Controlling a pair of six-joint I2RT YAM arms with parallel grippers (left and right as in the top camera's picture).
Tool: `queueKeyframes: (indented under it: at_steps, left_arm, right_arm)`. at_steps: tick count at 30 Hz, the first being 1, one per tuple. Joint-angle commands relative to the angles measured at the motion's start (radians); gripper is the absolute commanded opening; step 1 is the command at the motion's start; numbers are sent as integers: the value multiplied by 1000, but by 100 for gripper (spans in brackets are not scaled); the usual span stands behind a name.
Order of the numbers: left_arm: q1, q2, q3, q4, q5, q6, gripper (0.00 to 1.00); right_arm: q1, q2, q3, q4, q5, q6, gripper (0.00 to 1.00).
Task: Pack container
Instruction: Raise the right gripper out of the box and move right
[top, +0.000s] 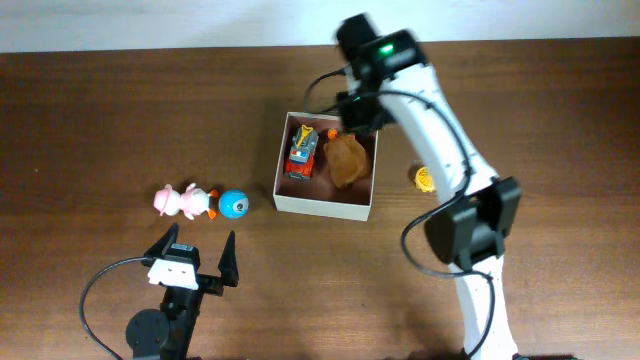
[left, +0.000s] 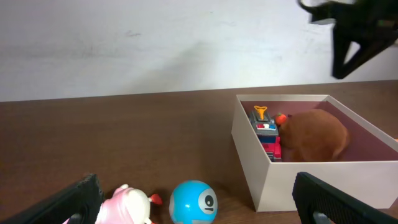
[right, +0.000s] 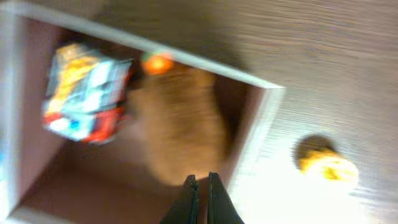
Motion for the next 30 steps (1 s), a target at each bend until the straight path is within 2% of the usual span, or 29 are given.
queueKeyframes:
  at_steps: [1,7,22,30]
  left_arm:
    - [-5,-9,-6,-3,-4,12,100]
    - [-5,-9,-6,-3,-4,12,100]
    - [-5,-9,-6,-3,-4,12,100]
    - [-5,-9,-6,-3,-4,12,100]
  right_arm:
    - [-75,-20,-8,-4,10,14,4]
    - [-138,0,-12,13,9,13,4]
    - [-138,119,-23,91,4,25,4]
    - [-136,149,-23,137,-97,14,4]
